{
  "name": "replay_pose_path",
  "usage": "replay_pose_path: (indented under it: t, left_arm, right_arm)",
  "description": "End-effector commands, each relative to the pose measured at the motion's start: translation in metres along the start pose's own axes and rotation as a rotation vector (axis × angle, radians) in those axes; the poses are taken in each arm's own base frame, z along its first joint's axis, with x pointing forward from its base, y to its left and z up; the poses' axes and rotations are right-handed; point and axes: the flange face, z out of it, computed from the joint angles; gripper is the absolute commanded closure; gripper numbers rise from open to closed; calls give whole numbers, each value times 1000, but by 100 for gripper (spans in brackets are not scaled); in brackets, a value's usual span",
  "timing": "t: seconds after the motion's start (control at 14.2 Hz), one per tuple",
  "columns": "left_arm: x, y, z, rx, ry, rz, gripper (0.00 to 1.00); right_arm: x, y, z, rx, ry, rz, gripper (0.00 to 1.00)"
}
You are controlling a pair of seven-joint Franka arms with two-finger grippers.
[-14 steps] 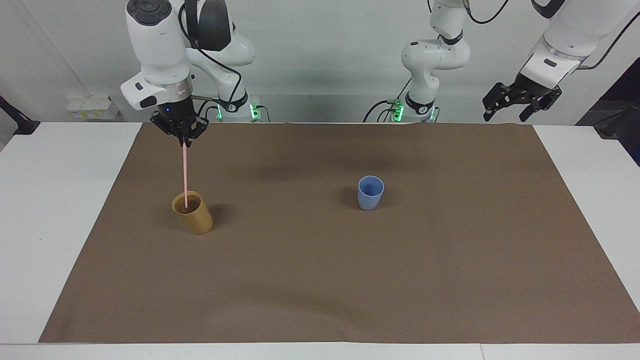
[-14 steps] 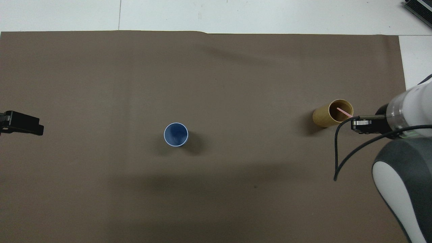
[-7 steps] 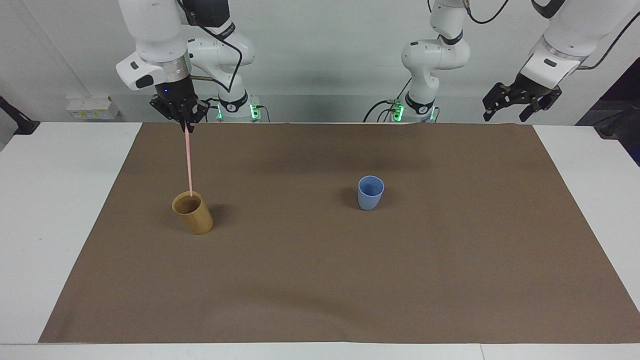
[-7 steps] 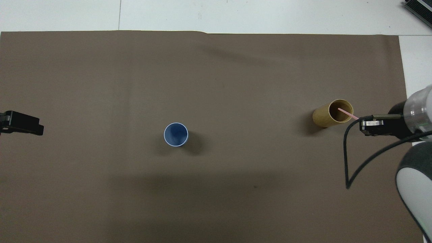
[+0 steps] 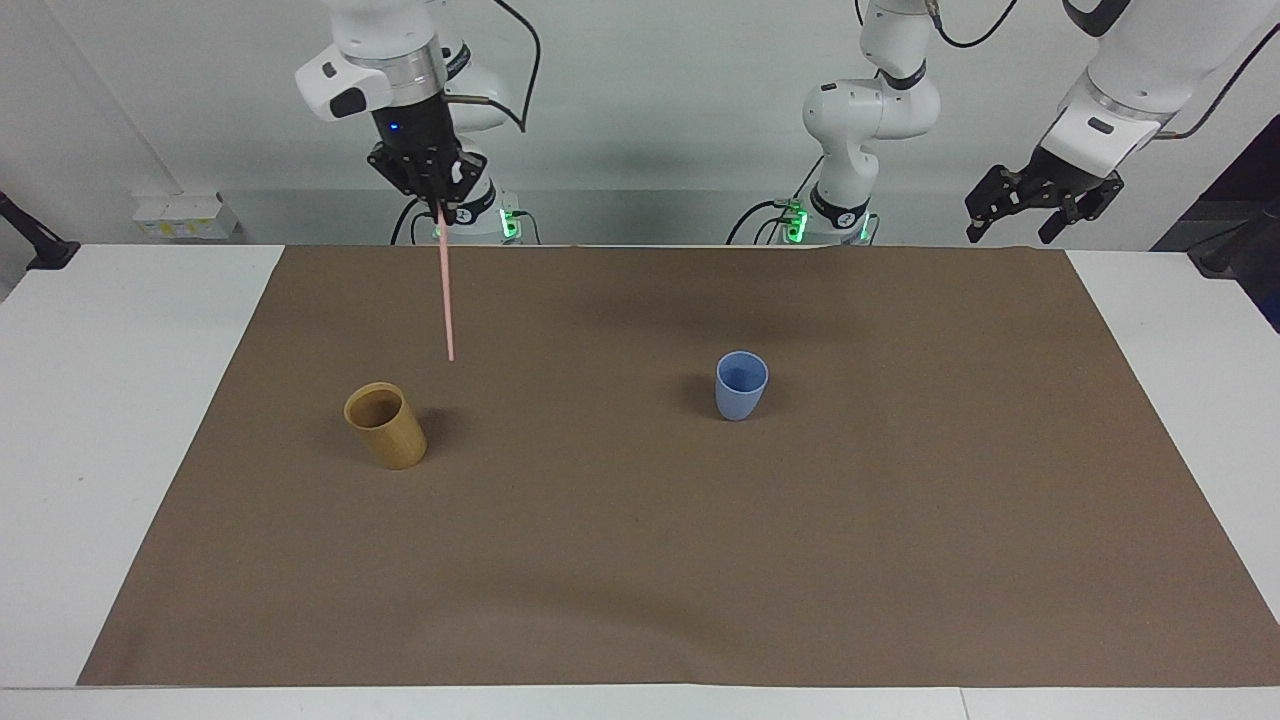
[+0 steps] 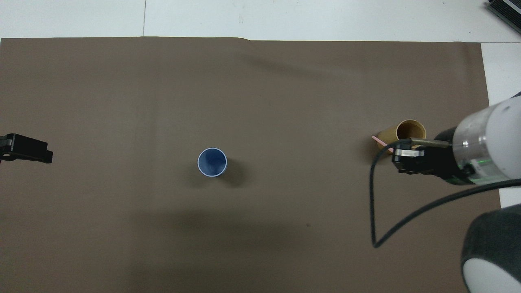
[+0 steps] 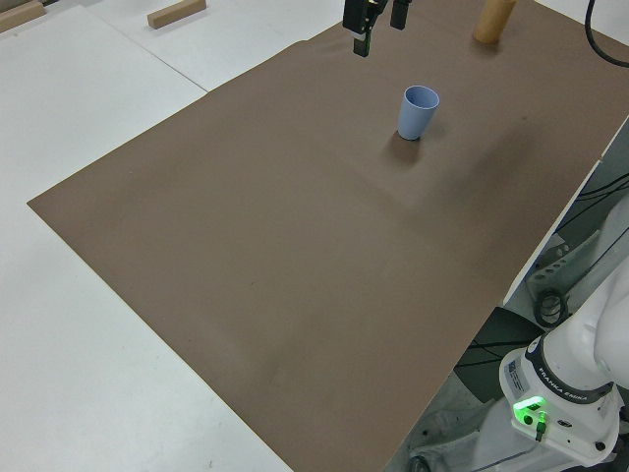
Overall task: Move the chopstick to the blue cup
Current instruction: 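Carry the pink stick with the right gripper over the blue cup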
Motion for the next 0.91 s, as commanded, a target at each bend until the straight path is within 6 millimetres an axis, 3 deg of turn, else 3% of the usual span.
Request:
replay_pose_path:
  t: [0.0, 0.14, 0.28, 0.7, 0.84]
  left_arm:
    - [-3, -3, -4, 4, 4, -1, 0]
    - [-3, -3, -4, 4, 6, -3, 0]
    - [-3, -3, -4, 4, 6, -3, 0]
    - [-3, -3, -4, 4, 6, -1, 0]
    - [-3, -3, -4, 4, 6, -1, 0]
  right_arm:
    - [-1, -43, -19, 95, -36, 112, 100]
    - [-14, -77, -19, 160, -58, 172, 100]
    - [-36, -130, -11, 179, -64, 234, 100]
    - [-59, -232, 32, 231, -96, 409, 100]
    - [-66, -253, 45, 250, -102, 447, 100]
